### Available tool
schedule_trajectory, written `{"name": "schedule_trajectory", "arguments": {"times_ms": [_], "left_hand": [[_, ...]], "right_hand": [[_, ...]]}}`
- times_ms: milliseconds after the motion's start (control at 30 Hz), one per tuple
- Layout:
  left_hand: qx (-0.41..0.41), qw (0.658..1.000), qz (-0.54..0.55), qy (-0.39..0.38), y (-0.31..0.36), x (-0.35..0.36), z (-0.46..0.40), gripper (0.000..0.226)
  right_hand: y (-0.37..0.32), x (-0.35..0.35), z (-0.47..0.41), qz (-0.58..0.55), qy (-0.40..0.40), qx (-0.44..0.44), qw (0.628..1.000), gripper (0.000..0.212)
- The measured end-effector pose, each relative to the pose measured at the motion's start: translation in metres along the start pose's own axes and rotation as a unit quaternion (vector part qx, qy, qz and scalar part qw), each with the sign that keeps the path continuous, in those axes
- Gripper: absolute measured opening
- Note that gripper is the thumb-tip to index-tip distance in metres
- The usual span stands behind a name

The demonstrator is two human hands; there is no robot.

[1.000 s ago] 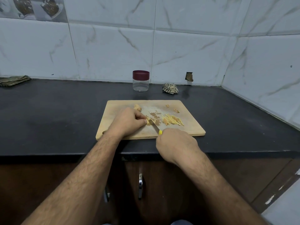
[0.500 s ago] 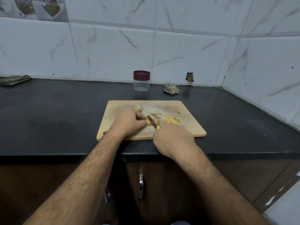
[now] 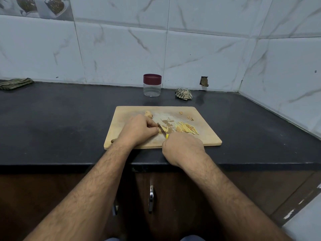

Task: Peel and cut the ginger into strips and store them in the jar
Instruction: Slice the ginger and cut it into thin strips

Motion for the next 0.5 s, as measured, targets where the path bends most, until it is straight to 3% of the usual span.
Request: {"name": "schedule_trajectory", "arguments": {"times_ms": [167,500], "left_hand": [[-0.001,1.0,-0.005,0.0,0.001,0.0,0.002,0.017],[0.006,1.0,-0.002,0.006,0.004,-0.003,0.005,0.016]], "right_hand": [[0.006,0.009,0.012,0.023,-0.019,0.001,1.0,0.027],[0.019,0.015,0.02,-0.017,0.017,0.006,1.0,0.024]]}}
Point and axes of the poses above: each hand's wrist, its own z-axis away from the middle knuckle, its own x-axis out of the palm, y = z × x, the point moved 9 cm from there along -z, towards the middle knuckle, and after that the axes turned 11 degrees about -x, right-handed, at the moved point
